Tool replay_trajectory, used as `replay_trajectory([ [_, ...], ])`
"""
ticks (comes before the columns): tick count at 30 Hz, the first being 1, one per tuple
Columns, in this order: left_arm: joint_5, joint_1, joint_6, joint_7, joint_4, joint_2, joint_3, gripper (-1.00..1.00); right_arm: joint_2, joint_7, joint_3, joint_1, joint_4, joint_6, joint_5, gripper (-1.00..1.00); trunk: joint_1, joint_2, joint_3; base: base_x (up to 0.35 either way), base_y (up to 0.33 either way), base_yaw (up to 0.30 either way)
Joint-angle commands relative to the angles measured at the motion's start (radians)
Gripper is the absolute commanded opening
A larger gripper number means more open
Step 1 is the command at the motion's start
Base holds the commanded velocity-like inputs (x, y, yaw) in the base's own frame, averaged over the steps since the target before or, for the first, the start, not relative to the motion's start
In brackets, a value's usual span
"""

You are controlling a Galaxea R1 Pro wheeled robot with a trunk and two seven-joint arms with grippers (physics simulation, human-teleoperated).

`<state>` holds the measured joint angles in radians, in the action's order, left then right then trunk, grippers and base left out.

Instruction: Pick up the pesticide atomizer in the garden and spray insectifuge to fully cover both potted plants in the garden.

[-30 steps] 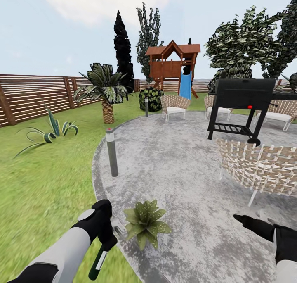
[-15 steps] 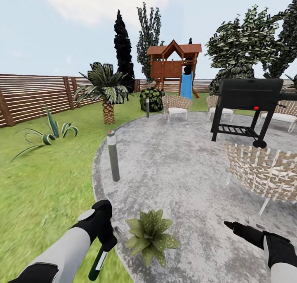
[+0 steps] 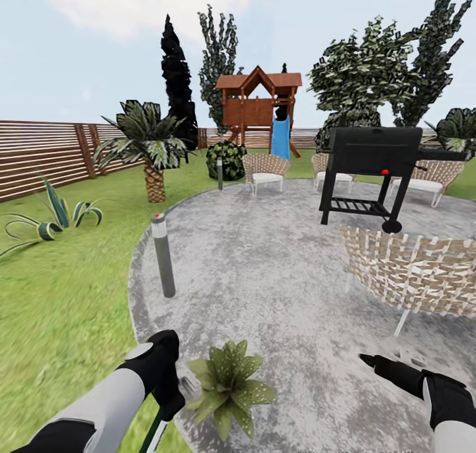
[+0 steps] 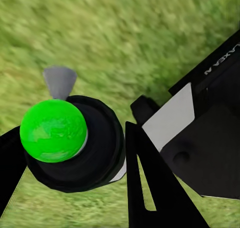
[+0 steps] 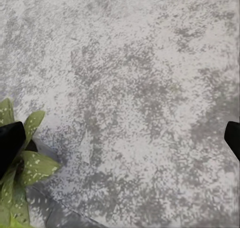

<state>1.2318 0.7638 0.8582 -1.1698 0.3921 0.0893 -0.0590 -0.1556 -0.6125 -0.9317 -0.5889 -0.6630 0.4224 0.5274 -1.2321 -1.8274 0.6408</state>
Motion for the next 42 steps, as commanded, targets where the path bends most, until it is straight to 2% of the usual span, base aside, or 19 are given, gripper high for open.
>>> replay_trajectory([
  [1, 0.008, 0.0, 0.007, -0.01, 0.002, -0.001, -0.004, -1.0, 0.001, -0.009, -0.006, -0.002, -0.001, 0.002, 0.009, 1.0, 0.0, -0.001, 0.001, 0.0, 0.0, -0.166],
  [3, 0.023, 0.0, 0.007, -0.01, 0.002, -0.001, -0.024, -1.0, 0.001, -0.008, -0.006, -0.002, -0.001, 0.002, 0.009, 1.0, 0.0, -0.001, 0.001, 0.0, 0.0, -0.086],
  [5, 0.069, 0.0, 0.007, -0.01, 0.003, -0.002, -0.055, -1.0, 0.001, -0.008, -0.006, -0.002, -0.001, 0.002, 0.009, 1.0, 0.0, -0.001, 0.001, 0.0, 0.0, -0.026],
  [7, 0.095, 0.0, 0.007, -0.01, 0.005, -0.002, -0.065, -1.0, 0.001, -0.008, -0.006, -0.002, -0.001, 0.002, 0.008, 1.0, 0.0, -0.001, 0.001, 0.0, 0.0, -0.009],
  [10, 0.105, 0.0, 0.007, -0.01, 0.006, -0.002, -0.07, -1.0, 0.001, -0.008, -0.006, -0.002, -0.001, 0.002, 0.008, 1.0, 0.0, -0.001, 0.003, 0.0, 0.0, -0.002],
  [14, 0.107, 0.0, 0.007, -0.01, 0.015, 0.0, -0.071, -1.0, 0.001, -0.008, -0.006, -0.002, -0.001, 0.002, 0.008, 1.0, 0.0, -0.001, 0.008, 0.0, 0.0, 0.0],
  [19, 0.107, 0.0, 0.008, -0.01, 0.065, 0.002, -0.071, -1.0, 0.001, -0.009, -0.006, -0.002, -0.001, 0.002, 0.008, 1.0, 0.0, -0.001, 0.01, 0.0, 0.0, 0.0],
  [22, 0.107, 0.0, 0.008, -0.01, 0.076, 0.003, -0.071, -1.0, 0.001, -0.01, -0.006, -0.002, -0.001, 0.002, 0.008, 1.0, -0.011, -0.022, 0.019, 0.0, 0.0, 0.0],
  [42, 0.107, 0.0, 0.007, -0.008, 0.091, 0.003, -0.073, -1.0, 0.001, -0.01, -0.006, -0.002, -0.001, 0.002, 0.008, 1.0, -0.088, -0.162, 0.112, 0.0, 0.0, 0.0],
])
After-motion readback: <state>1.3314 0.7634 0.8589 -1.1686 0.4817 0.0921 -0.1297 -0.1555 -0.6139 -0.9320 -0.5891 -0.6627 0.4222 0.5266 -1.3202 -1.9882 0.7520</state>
